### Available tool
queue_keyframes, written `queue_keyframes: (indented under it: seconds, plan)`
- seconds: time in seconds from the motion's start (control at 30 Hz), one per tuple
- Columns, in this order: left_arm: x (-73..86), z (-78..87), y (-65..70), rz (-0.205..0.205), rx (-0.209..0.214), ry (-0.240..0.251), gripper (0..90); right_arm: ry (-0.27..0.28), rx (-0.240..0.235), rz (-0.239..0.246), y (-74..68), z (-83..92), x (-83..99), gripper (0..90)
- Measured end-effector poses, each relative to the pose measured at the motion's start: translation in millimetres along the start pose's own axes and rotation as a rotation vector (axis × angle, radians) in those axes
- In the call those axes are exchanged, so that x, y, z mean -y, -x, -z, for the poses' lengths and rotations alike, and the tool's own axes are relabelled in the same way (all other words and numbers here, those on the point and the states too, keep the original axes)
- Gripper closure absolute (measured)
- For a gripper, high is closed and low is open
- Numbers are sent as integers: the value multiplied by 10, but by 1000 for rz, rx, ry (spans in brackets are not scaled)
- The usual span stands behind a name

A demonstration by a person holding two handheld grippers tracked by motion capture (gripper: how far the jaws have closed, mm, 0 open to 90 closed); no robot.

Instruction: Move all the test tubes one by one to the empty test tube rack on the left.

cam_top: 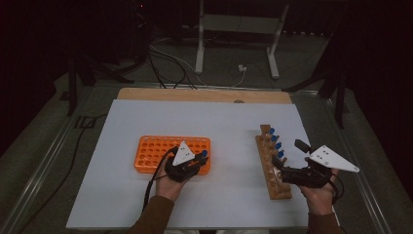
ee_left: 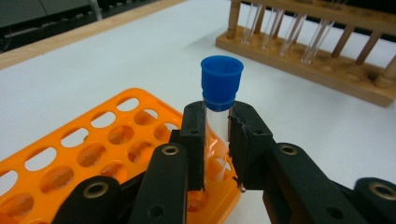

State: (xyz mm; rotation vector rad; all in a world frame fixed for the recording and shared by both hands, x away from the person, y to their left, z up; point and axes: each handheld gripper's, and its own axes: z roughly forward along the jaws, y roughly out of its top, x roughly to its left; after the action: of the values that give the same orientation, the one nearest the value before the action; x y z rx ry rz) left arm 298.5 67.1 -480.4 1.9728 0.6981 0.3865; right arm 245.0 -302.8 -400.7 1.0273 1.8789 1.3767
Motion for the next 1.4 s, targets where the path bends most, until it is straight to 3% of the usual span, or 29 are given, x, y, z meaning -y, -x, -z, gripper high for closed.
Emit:
queue_keyframes:
  seconds: [0.27,0.3,0.47,0.53,0.67,0.87,0.9,0.97,1.03,1.2,1.4]
  plan:
    - [30,17,-6,15,2,-4,768,-40,17,13,37,-22,76,59]
    - [34,29,-12,27,4,5,700,-60,22,13,57,-36,127,68]
    - [45,169,-46,77,11,52,594,-103,37,1,129,-84,256,103]
    - [44,259,-73,95,5,82,514,-132,35,-21,206,-128,355,124]
    - [48,453,-146,120,-9,112,475,-160,37,-32,255,-172,435,157]
    - [111,686,-231,139,-82,89,192,-185,2,-15,298,-246,531,512]
    - [127,718,-242,141,-100,83,192,-185,2,-15,298,-246,531,512]
    - [161,785,-268,145,-122,82,101,-186,-2,3,289,-267,538,625]
    - [191,833,-293,157,-153,78,16,-190,-6,12,286,-286,543,680]
    - [264,912,-352,183,-175,94,12,-206,-14,35,272,-339,556,762]
    - [291,902,-384,201,-185,100,12,-212,-10,45,248,-378,539,770]
